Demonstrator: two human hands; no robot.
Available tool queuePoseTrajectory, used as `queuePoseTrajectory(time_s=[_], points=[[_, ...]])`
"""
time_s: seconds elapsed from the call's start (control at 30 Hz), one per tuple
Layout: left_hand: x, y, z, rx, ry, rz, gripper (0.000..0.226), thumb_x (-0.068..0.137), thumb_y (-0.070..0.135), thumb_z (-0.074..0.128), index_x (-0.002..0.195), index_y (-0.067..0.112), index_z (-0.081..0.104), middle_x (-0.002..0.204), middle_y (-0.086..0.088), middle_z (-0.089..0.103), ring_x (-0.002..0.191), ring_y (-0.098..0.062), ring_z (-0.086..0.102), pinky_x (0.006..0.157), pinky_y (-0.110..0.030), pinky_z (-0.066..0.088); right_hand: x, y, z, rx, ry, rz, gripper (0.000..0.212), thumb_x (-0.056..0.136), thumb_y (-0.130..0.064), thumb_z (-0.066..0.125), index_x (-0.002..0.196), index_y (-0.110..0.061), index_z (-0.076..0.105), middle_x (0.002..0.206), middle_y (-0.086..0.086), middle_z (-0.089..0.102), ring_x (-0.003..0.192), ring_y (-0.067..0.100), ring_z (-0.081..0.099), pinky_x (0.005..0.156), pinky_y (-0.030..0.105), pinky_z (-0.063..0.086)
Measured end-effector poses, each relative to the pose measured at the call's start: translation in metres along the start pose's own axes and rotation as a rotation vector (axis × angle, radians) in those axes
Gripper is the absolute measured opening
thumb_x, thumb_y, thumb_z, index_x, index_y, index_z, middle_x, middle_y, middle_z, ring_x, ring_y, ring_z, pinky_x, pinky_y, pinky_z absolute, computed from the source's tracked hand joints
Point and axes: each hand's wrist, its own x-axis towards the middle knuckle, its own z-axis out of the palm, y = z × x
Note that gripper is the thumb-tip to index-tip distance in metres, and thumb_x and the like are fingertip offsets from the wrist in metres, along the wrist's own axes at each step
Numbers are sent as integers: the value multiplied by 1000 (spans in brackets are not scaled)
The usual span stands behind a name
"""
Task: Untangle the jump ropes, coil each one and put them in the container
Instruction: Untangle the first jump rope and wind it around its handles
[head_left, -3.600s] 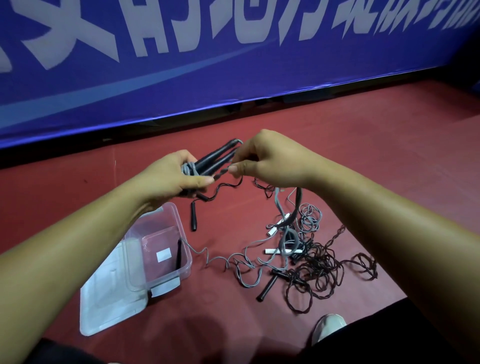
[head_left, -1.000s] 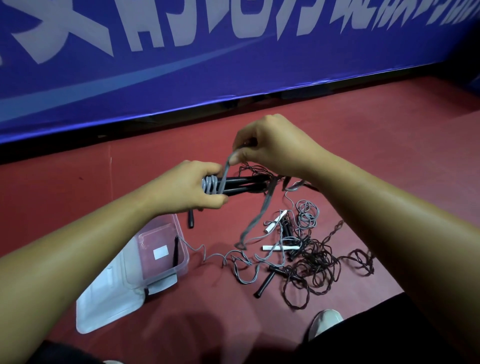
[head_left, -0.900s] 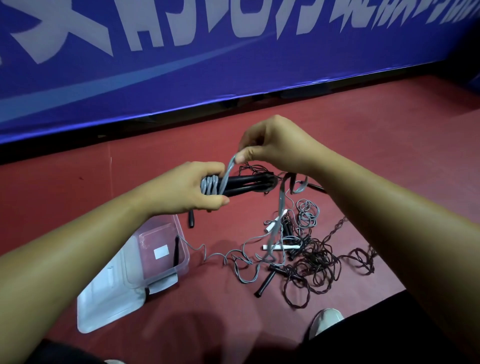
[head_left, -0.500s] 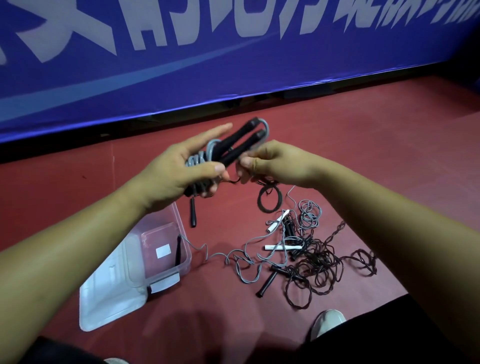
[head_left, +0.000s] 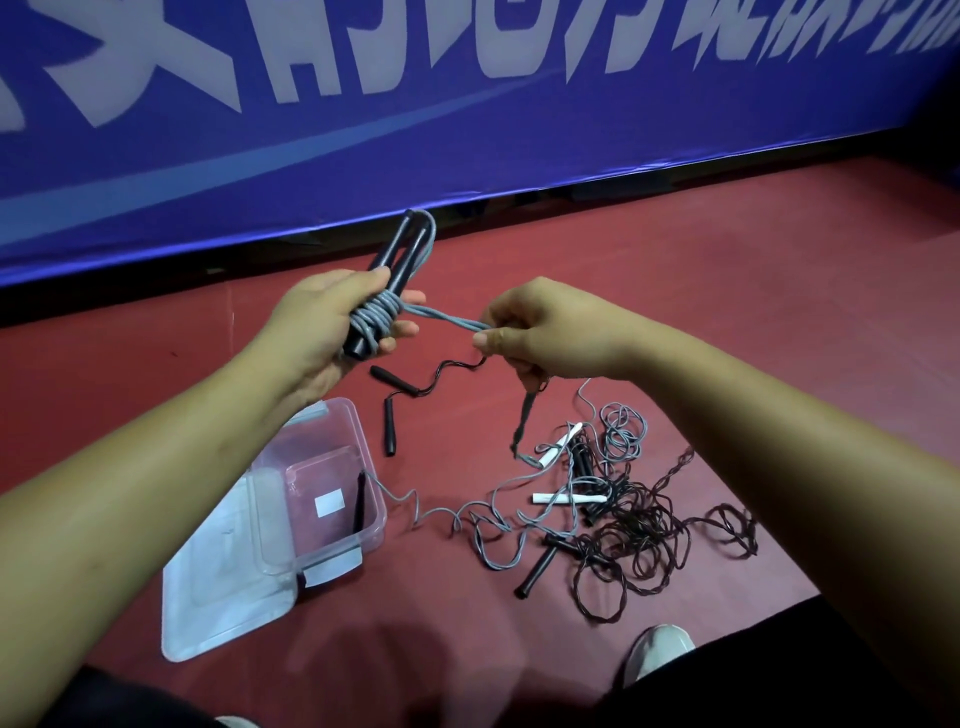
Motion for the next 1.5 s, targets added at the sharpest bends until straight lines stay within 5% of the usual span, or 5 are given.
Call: queuePoseTrajectory(time_s=[0.27, 0.57, 0.83, 1.13, 1.5], points=[[7, 8, -11, 142, 88, 46, 9, 95, 10, 61, 91, 7, 55, 87, -13, 67, 55, -14, 62, 45, -23, 48, -15, -11, -10, -34, -141, 31, 21, 102, -26, 55, 90, -10, 62, 58, 1, 55, 46, 20, 60, 47, 29, 48], [16, -13, -34, 1341, -89, 349, 47, 77, 26, 82, 118, 17, 61, 105, -1, 65, 94, -17, 56, 76, -25, 35, -18, -30, -17, -239, 15, -159, 22, 97, -24, 62, 84, -10, 71, 54, -6, 45, 46, 7, 38, 45, 16, 29], [9, -21, -15, 1486, -77, 289, 50, 65, 71, 74, 76, 24, 62, 63, 1, 60, 60, -16, 58, 59, -36, 49, -16, -30, -19, -267, 194, -254, 20, 96, -24, 63, 79, -15, 68, 56, -4, 50, 51, 9, 42, 47, 18, 28], [-11, -24, 5, 1386, -699, 445, 17, 93, 36, 65, 83, 39, 50, 75, 16, 54, 74, 2, 53, 65, -13, 37, 3, 15, -24, -322, 454, -208, 24, 95, -39, 64, 88, -17, 73, 69, 0, 63, 65, 22, 55, 62, 37, 48], [-24, -20, 19, 265, -504, 100, 59, 79, 17, 62, 133, 36, 48, 80, -16, 70, 52, -26, 57, 50, -29, 49, 9, 45, -10, -87, 216, -6, 25, 95, -26, 66, 72, -17, 69, 48, -11, 48, 46, 2, 37, 51, 23, 33]])
